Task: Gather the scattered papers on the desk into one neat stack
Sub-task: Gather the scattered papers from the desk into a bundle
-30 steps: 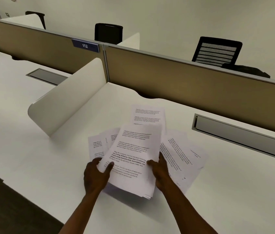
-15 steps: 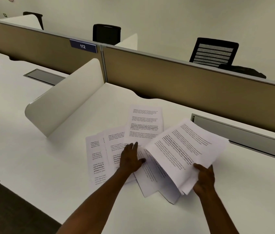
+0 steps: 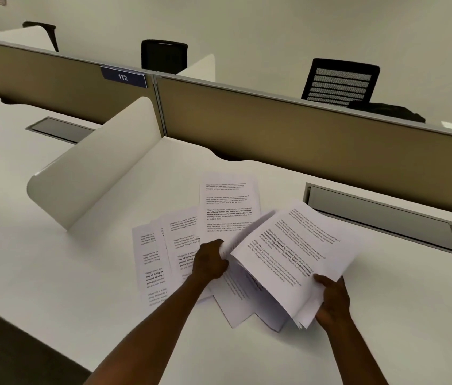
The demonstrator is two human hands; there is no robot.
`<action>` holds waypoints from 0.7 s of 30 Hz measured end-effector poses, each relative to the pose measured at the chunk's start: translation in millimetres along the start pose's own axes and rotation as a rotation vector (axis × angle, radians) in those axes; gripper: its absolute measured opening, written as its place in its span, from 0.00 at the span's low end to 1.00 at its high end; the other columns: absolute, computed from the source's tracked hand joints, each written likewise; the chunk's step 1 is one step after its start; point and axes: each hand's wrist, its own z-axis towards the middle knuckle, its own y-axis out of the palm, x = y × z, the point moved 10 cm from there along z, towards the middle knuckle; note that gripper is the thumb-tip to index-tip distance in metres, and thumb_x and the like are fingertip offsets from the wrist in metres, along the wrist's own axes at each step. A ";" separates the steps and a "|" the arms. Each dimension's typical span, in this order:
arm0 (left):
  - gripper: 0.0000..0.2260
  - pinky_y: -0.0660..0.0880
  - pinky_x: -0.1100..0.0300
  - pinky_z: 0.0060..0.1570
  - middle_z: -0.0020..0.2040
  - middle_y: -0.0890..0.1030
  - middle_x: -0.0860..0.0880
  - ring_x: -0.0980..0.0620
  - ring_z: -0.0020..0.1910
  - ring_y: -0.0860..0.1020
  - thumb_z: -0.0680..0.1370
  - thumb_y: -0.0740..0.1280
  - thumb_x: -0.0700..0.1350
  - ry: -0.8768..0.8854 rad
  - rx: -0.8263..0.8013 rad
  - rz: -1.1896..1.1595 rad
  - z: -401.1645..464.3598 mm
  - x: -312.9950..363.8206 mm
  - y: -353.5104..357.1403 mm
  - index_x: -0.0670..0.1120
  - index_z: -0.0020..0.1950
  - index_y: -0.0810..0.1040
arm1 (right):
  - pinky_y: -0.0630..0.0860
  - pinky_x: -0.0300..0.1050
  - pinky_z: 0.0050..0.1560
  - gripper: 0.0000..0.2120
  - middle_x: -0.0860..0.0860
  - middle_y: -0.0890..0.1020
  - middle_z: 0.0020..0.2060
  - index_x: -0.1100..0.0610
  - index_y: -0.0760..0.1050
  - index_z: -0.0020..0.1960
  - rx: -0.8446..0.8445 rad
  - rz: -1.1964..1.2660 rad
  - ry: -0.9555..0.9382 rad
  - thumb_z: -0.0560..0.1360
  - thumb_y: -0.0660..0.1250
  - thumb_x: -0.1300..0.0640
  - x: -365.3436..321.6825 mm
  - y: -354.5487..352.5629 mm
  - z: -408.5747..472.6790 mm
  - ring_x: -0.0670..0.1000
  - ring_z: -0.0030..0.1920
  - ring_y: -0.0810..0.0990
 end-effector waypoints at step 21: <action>0.23 0.82 0.48 0.51 0.57 0.85 0.52 0.50 0.53 0.85 0.70 0.75 0.55 -0.433 -0.097 -0.791 -164.7 -147.1 -35.0 0.58 0.64 0.77 | 0.65 0.41 0.67 0.31 0.38 0.67 0.64 0.45 0.57 0.78 -0.627 -1.010 -0.106 0.78 0.65 0.55 122.5 142.0 -93.2 0.40 0.63 0.67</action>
